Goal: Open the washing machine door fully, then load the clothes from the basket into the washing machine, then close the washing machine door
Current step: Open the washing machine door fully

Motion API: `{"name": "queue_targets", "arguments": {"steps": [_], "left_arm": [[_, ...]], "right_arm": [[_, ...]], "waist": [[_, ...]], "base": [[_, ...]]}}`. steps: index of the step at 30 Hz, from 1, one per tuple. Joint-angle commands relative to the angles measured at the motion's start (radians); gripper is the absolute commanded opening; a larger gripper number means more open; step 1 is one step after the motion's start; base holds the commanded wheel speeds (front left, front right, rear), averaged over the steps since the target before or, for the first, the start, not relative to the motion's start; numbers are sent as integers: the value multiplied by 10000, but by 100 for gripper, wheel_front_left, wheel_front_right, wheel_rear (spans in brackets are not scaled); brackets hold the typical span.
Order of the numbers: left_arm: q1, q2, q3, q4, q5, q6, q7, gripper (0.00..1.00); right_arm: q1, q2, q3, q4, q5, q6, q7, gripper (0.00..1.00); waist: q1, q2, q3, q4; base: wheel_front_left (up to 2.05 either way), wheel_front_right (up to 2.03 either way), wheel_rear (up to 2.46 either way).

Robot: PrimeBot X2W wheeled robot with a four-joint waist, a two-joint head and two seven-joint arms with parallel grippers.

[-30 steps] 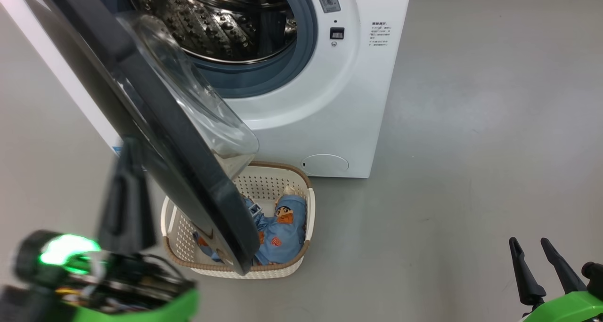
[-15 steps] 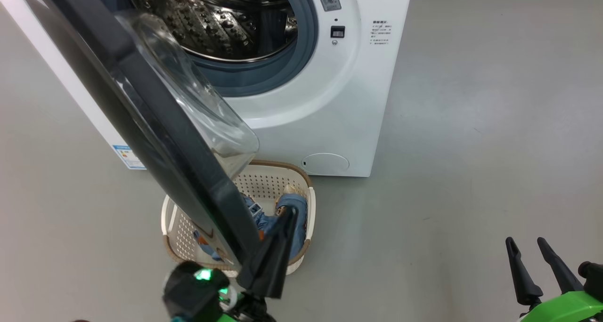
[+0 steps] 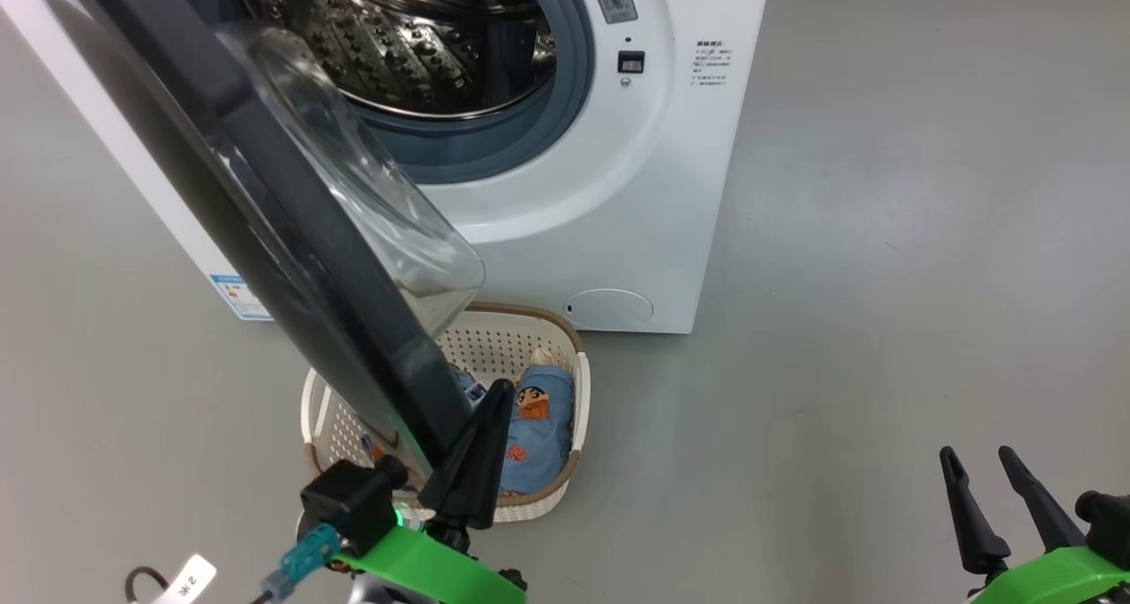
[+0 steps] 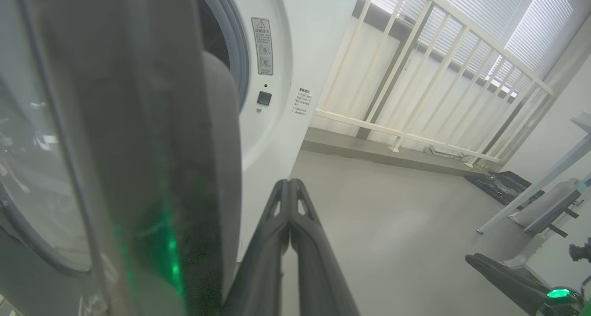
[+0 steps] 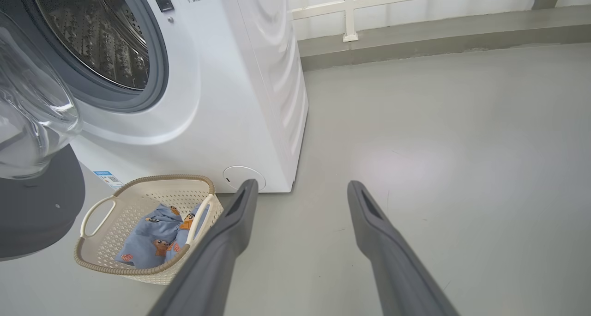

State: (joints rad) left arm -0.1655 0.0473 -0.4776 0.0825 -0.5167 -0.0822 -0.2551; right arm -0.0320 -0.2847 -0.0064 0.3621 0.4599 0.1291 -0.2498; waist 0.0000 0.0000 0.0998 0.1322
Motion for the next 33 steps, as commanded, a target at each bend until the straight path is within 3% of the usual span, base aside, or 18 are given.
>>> {"name": "queue_targets", "arguments": {"steps": [1,16,33], "left_arm": [[-357,30,393,-145,-41,44,-63,0],[-142,30,1404,123,76,-34,-65,0],[463,30,1665,-241,591,42,-66,0]], "right_arm": [[-139,-192,242,-233,-109,16,-120,100],[-147,-199,167,-351,-159,16,-120,100],[-152,-333,244,-406,-177,16,-120,100]], "waist": [[0,0,0,-16],[0,0,86,157],[0,0,82,1097]], "base": [[0,0,0],[0,0,0],[0,0,0]]}}
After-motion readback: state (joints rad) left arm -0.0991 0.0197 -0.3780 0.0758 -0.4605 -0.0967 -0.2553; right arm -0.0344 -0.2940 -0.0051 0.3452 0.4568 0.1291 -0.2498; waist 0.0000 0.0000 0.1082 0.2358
